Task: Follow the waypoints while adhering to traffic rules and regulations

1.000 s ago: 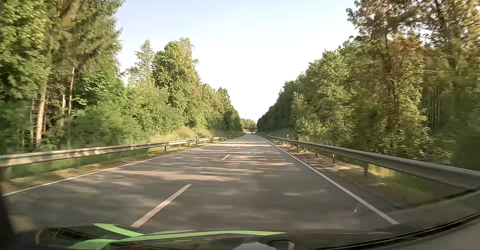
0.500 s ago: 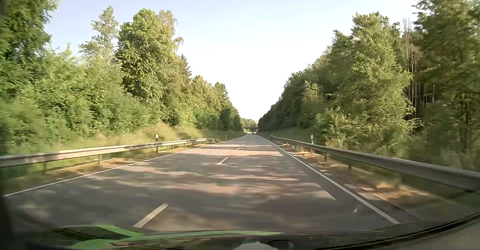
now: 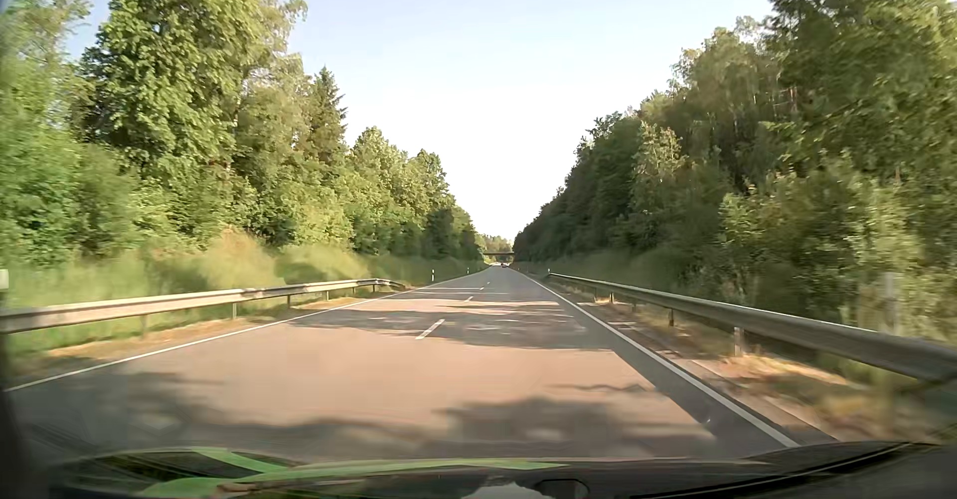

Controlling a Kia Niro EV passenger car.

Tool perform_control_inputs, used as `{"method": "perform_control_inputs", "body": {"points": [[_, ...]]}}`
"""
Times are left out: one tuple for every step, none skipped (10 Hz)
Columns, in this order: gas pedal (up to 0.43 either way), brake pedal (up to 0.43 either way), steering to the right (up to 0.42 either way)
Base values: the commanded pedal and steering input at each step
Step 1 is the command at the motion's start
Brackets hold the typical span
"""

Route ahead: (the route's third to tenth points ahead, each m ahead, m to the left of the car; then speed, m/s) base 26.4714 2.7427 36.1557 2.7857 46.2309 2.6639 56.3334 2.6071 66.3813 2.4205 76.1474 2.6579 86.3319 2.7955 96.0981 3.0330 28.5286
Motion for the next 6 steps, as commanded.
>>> {"method": "perform_control_inputs", "body": {"points": [[0.287, 0.000, -0.001], [0.287, 0.000, -0.001], [0.287, 0.000, -0.002], [0.287, 0.000, -0.002], [0.287, 0.000, -0.002], [0.287, 0.000, -0.002]]}}
